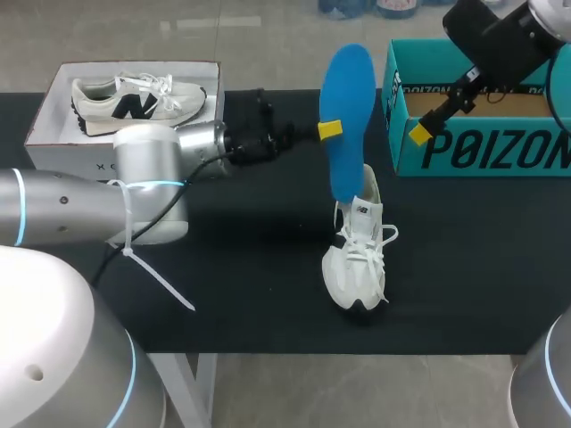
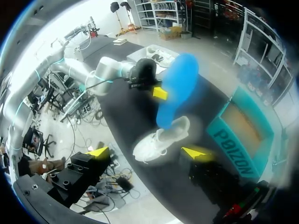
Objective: Take the shoe out of the shoebox, open the shoe tongue, remove and reinsert the insole, then place the shoe into the shoebox
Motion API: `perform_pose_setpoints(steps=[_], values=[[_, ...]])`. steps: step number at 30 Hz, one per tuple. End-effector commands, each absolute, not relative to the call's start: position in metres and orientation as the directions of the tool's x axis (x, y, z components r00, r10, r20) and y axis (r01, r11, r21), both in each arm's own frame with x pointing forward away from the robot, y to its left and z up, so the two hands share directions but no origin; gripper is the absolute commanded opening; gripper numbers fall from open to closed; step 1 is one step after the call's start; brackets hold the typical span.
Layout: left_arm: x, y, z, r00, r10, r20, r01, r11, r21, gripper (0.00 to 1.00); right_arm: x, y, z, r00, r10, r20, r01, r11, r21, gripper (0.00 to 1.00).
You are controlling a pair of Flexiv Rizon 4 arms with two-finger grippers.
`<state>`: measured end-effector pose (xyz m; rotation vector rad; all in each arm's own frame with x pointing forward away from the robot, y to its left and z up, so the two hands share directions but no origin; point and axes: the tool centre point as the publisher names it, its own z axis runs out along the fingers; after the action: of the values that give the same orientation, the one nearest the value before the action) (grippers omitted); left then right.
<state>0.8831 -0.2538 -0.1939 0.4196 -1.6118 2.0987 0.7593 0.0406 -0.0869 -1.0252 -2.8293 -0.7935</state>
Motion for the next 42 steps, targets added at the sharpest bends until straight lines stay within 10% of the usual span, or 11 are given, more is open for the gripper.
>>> perform_pose_setpoints(steps=[1,42], values=[[0.881,-0.26,-0.192,-0.853,0.167,0.495,-0.522,-0.221,-0.824,0.0,0.76,0.042,-0.088,-0.782,0.592,0.194,0.607,0.654,0.452,1.0],[0.934,-0.255,-0.193,-0.587,0.169,0.792,-0.808,-0.066,-0.585,0.0,0.76,0.042,-0.088,-0.782,0.592,0.194,0.607,0.654,0.452,1.0]])
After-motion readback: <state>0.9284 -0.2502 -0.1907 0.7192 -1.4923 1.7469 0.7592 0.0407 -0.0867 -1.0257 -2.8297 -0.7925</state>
